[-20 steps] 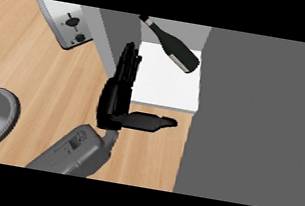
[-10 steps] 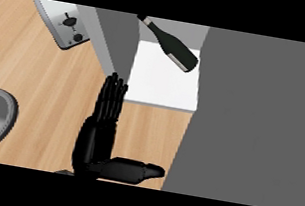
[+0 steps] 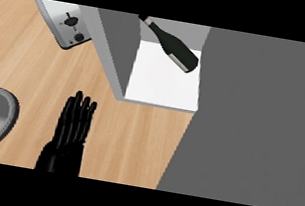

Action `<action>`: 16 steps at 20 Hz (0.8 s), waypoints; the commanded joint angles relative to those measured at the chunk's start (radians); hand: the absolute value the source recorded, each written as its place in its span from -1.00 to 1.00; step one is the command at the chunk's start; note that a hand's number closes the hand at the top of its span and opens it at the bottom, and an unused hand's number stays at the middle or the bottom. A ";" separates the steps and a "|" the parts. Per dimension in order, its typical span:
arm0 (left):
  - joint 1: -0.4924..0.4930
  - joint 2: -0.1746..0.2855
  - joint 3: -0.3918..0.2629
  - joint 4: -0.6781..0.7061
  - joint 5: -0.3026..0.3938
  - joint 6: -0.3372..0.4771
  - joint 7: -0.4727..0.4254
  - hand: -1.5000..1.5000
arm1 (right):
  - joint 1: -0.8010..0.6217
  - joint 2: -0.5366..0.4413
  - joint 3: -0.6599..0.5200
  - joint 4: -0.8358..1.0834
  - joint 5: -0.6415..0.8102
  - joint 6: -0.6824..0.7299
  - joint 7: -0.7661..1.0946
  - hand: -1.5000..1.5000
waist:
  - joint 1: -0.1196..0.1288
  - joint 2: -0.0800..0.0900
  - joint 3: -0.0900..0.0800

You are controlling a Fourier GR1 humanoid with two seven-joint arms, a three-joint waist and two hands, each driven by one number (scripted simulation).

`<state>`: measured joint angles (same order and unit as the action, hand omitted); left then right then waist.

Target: Pick up the wine, place it into the cabinet and close the cabinet

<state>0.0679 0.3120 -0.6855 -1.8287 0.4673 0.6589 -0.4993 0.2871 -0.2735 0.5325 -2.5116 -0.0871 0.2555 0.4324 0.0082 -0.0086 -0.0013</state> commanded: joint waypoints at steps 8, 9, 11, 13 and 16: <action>0.176 0.189 0.147 -0.159 0.084 -0.114 -0.021 -1.00 | -0.126 0.100 0.250 -0.146 0.040 -0.066 0.193 1.00 | 0.004 0.000 -0.003; 0.226 0.201 0.151 -0.196 0.097 -0.132 -0.050 -1.00 | -0.146 0.123 0.266 -0.117 0.052 -0.078 0.194 1.00 | 0.016 -0.003 -0.004; 0.248 0.217 0.195 -0.163 0.116 -0.172 -0.088 -1.00 | -0.156 0.157 0.328 -0.082 0.053 -0.099 0.231 1.00 | 0.014 -0.005 -0.006; 0.298 0.216 0.187 -0.165 0.136 -0.207 -0.111 -1.00 | -0.221 0.225 0.356 -0.006 0.089 -0.132 0.245 1.00 | 0.021 -0.004 -0.005; 0.314 0.292 0.313 -0.196 0.216 -0.272 -0.091 -1.00 | -0.307 0.267 0.357 0.042 0.097 -0.173 0.282 1.00 | 0.025 0.000 -0.005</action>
<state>0.3415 0.5465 -0.4722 -2.0149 0.6148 0.4567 -0.5807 0.0715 -0.1049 0.7117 -2.4504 -0.0182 0.1357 0.6519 0.0301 -0.0108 -0.0059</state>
